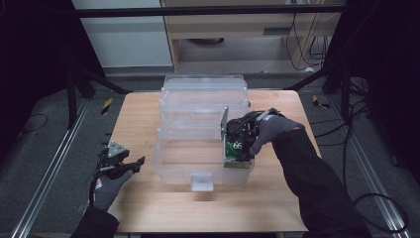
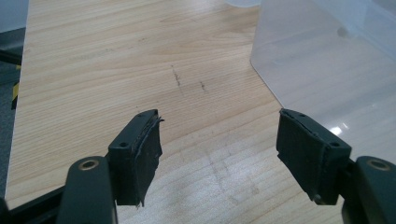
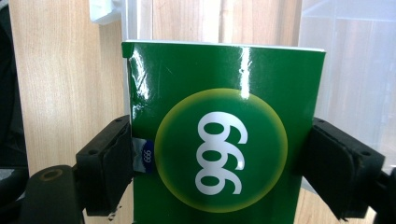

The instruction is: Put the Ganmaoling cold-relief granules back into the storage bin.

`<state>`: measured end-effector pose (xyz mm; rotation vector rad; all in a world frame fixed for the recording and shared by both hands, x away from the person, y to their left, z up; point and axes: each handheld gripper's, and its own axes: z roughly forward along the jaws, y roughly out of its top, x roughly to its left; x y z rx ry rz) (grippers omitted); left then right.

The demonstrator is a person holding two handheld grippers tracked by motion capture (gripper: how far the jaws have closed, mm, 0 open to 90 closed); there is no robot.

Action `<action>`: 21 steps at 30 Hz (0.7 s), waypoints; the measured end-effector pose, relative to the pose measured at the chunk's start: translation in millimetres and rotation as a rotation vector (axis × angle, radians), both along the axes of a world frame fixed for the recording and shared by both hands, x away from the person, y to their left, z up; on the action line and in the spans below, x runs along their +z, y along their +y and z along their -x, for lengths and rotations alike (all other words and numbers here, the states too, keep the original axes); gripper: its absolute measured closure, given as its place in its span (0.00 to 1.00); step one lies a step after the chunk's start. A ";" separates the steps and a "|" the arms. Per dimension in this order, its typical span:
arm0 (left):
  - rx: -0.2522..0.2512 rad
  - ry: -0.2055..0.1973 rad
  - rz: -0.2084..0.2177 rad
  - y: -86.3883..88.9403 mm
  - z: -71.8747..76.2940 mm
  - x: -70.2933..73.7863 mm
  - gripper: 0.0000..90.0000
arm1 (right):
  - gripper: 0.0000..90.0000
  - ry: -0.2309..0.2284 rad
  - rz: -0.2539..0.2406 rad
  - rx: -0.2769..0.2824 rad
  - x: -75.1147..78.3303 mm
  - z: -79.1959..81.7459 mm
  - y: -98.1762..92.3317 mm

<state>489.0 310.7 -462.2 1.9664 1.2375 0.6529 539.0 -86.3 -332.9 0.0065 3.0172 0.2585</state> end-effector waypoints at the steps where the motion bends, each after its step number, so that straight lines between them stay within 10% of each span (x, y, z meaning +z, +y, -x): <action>1: 0.000 0.000 -0.001 0.0 0.0 -0.1 0.33 | 0.19 -0.002 0.001 -0.003 -0.5 0.2 0.3; 21: 0.001 0.003 -0.001 -0.2 -0.4 -1.1 0.33 | 0.19 0.022 0.024 0.009 -22.7 1.2 3.8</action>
